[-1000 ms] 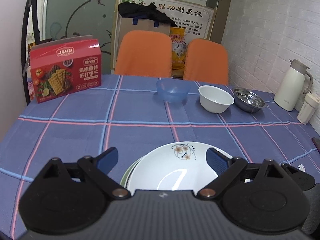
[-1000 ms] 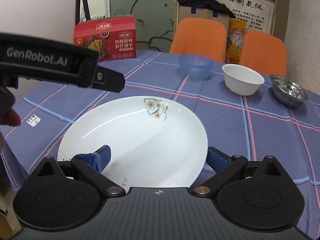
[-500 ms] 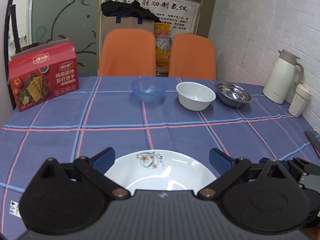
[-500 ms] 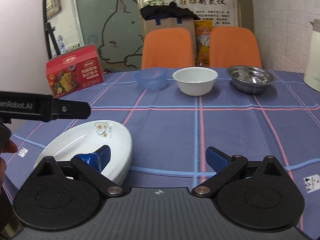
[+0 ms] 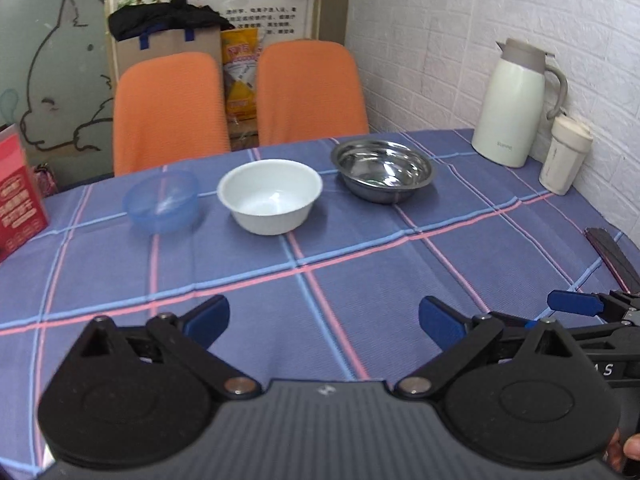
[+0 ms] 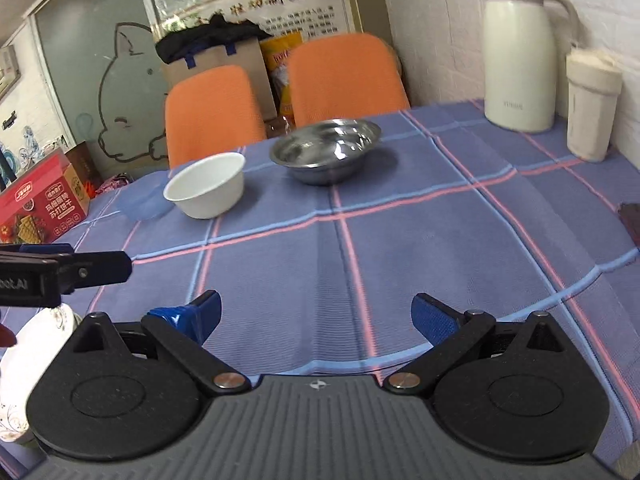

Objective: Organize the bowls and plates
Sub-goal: 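Open the left gripper and withdraw it from the plate stack, then move the left gripper to the steel bowl and grasp its rim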

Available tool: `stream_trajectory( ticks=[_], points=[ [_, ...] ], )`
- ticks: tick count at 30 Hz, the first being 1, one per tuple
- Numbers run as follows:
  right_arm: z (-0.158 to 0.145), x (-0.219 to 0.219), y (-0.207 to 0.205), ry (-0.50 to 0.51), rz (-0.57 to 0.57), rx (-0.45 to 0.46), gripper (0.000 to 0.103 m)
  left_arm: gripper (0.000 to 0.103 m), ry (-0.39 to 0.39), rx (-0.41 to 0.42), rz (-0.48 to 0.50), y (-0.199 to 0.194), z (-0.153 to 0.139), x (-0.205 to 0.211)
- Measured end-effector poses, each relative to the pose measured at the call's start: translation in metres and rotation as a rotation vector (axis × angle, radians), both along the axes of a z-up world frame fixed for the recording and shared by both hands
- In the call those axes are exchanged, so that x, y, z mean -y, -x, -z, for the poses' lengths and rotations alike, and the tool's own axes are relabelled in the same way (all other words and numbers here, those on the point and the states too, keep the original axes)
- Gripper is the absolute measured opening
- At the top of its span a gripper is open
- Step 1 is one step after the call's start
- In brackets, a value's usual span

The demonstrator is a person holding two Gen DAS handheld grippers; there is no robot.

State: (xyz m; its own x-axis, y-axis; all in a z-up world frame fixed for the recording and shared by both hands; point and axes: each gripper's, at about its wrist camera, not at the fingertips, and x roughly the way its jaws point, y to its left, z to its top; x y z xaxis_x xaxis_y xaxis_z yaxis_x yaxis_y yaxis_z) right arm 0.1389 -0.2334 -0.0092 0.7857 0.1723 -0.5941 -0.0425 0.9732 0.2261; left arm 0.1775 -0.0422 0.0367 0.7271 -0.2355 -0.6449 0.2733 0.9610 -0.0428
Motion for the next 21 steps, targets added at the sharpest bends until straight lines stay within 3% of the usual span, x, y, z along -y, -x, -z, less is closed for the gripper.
stream_trajectory(
  ticks=[3, 9, 21],
  points=[
    [0.002, 0.010, -0.008, -0.003, -0.048, 0.008, 0.089, 0.099, -0.019, -0.006, 0.021, -0.013, 0.004, 0.019],
    [0.000, 0.025, -0.034, 0.093, -0.047, 0.031, 0.089, 0.099, -0.044, -0.012, 0.039, -0.039, 0.008, 0.040],
    [-0.002, 0.038, -0.093, 0.108, -0.075, 0.039, 0.089, 0.099, -0.099, 0.034, 0.023, -0.104, 0.001, 0.055]
  ],
)
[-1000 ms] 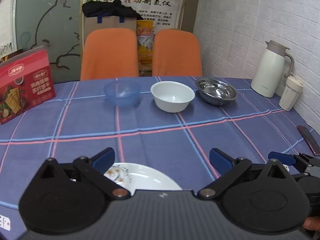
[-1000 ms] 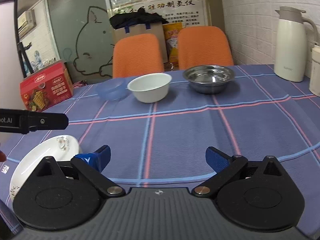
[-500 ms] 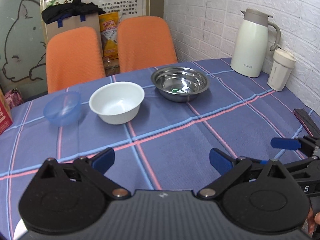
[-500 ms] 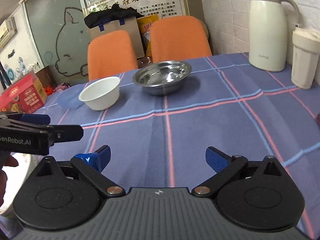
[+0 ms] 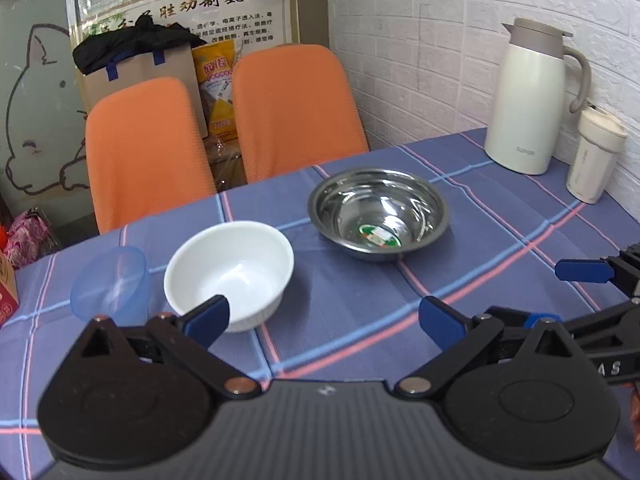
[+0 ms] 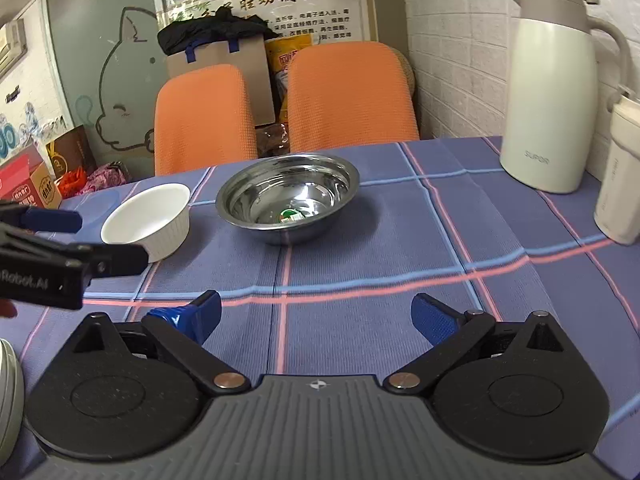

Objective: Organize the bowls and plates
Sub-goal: 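Move the left gripper to the steel bowl and grasp its rim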

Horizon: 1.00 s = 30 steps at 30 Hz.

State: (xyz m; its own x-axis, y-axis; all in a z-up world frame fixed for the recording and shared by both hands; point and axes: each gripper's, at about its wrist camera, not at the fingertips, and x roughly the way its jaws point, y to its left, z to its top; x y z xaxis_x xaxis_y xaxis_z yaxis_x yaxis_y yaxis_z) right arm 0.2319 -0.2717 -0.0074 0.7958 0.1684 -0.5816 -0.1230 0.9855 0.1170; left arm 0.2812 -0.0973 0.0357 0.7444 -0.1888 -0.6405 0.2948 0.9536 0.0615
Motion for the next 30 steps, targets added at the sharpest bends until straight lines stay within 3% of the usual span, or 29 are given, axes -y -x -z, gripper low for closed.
stream_trajectory(
  ticks=[17, 22, 26, 30],
  points=[
    [-0.013, 0.000, -0.032, 0.012, -0.026, 0.060, 0.089, 0.099, -0.058, 0.002, -0.016, -0.038, -0.010, -0.001],
    [-0.018, 0.003, -0.038, 0.017, -0.009, 0.079, 0.089, 0.099, 0.006, 0.009, -0.006, -0.063, -0.027, 0.002],
    [-0.020, 0.004, -0.048, 0.037, 0.000, 0.079, 0.089, 0.099, 0.068, -0.048, 0.011, -0.102, -0.024, 0.015],
    [-0.022, 0.008, -0.075, 0.039, 0.032, 0.072, 0.089, 0.099, 0.050, -0.129, 0.017, -0.141, -0.003, 0.032]
  ],
)
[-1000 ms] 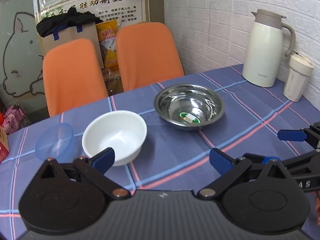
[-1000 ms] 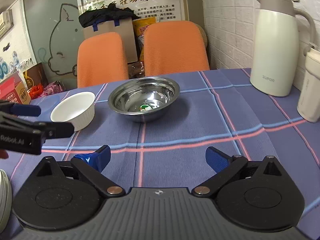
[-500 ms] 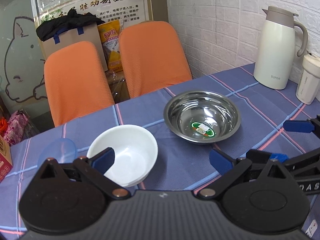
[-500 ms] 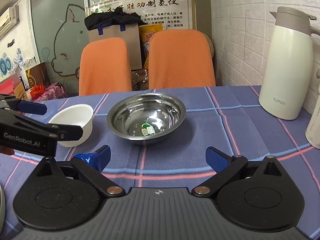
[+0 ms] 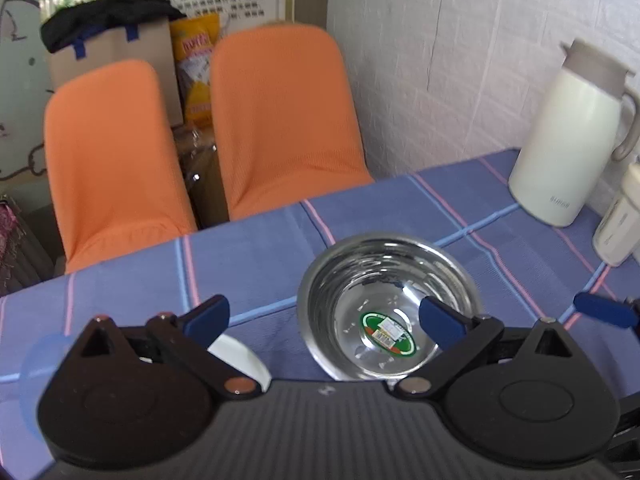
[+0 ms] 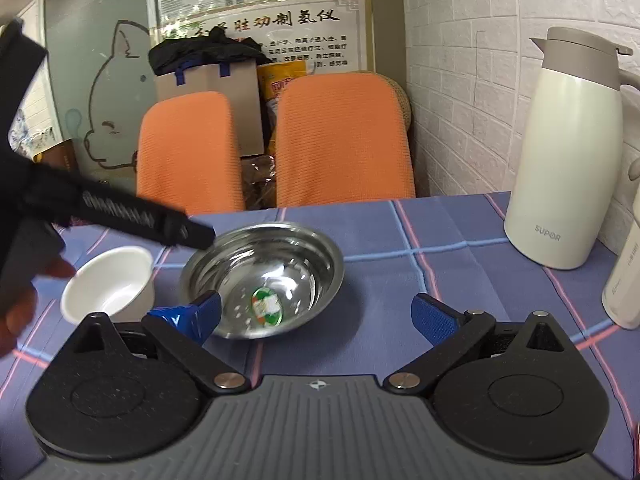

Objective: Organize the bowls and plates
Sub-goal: 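Move the left gripper to the steel bowl and grasp its rim, then lift the steel bowl with the left gripper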

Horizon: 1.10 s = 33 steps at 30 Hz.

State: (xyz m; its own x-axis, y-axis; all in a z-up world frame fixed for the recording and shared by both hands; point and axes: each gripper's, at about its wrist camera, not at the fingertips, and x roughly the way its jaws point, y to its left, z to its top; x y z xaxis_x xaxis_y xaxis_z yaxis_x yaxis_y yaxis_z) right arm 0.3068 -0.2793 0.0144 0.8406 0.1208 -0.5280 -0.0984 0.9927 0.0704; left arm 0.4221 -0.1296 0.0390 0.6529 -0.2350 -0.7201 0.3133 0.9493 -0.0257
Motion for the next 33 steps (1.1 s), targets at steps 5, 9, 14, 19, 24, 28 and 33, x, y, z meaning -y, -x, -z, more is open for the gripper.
stream_trajectory(
  ticks=[5, 9, 14, 19, 24, 28, 33],
  points=[
    [0.018, -0.005, -0.044, 0.042, 0.040, -0.071, 0.089, 0.099, -0.031, -0.079, -0.022, -0.043, 0.028, 0.016],
    [0.037, -0.008, -0.064, 0.027, 0.038, -0.126, 0.089, 0.099, -0.020, -0.125, -0.034, -0.064, 0.044, 0.021],
    [0.050, -0.013, -0.077, 0.021, 0.032, -0.156, 0.089, 0.099, -0.040, -0.143, -0.017, -0.073, 0.058, 0.026],
    [0.058, -0.019, -0.081, 0.065, 0.014, -0.153, 0.090, 0.091, -0.058, -0.150, 0.013, -0.077, 0.066, 0.029],
    [0.058, -0.016, -0.081, 0.073, 0.043, -0.148, 0.090, 0.068, -0.053, -0.142, 0.041, -0.076, 0.066, 0.032],
    [0.052, -0.017, -0.078, 0.011, 0.009, -0.157, 0.088, 0.048, -0.043, -0.146, 0.068, -0.070, 0.063, 0.037],
    [0.047, -0.031, -0.064, 0.005, -0.033, -0.158, 0.088, 0.039, -0.010, -0.184, 0.085, -0.061, 0.059, 0.039]
  ],
)
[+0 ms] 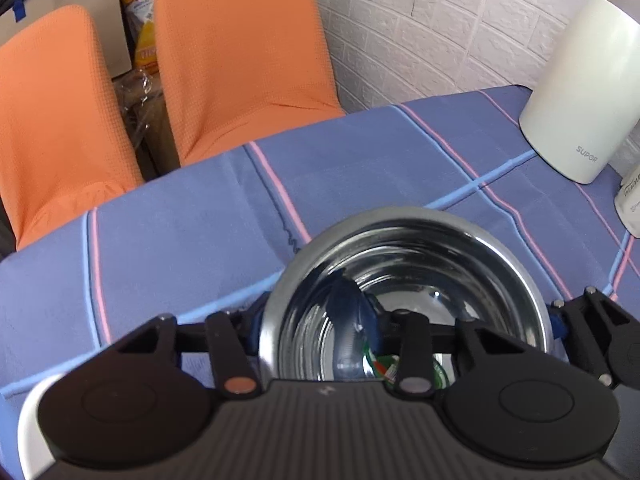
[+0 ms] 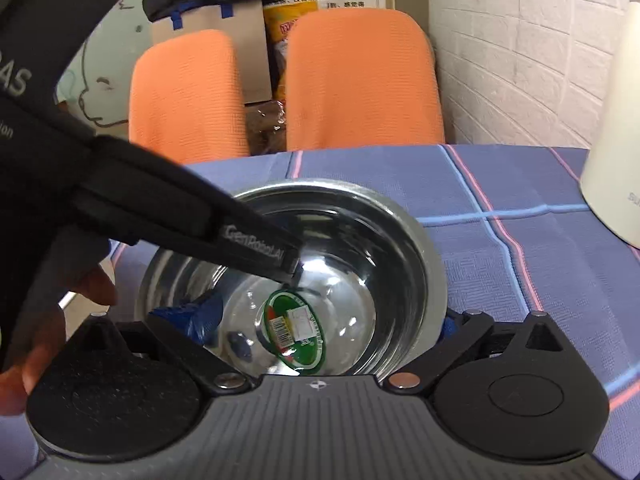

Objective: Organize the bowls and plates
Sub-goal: 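Lift the steel bowl with the left gripper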

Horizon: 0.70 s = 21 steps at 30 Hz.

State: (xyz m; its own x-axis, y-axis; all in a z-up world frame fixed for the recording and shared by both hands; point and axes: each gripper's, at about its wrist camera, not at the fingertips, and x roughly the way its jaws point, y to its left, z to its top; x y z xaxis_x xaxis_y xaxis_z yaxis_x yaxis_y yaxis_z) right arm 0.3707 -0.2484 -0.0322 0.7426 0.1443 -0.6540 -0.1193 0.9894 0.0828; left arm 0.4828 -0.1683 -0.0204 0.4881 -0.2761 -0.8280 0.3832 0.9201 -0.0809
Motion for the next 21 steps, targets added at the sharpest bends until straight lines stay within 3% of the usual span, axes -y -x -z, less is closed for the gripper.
stream_trajectory(
  ticks=[4, 8, 14, 21],
  points=[
    [-0.009, 0.004, 0.014, -0.060, 0.004, -0.023, 0.088, 0.038, 0.022, -0.035, 0.007, 0.010, -0.003, -0.003],
    [-0.024, 0.001, 0.039, -0.017, 0.005, -0.001, 0.089, 0.038, 0.051, -0.049, 0.022, 0.035, -0.015, -0.006],
    [-0.039, -0.012, 0.093, 0.019, -0.029, 0.030, 0.090, 0.038, 0.058, -0.028, 0.023, 0.096, -0.036, -0.020],
    [-0.042, -0.037, 0.167, 0.015, -0.068, 0.057, 0.090, 0.038, 0.061, -0.020, 0.018, 0.184, -0.039, -0.053]
  ],
)
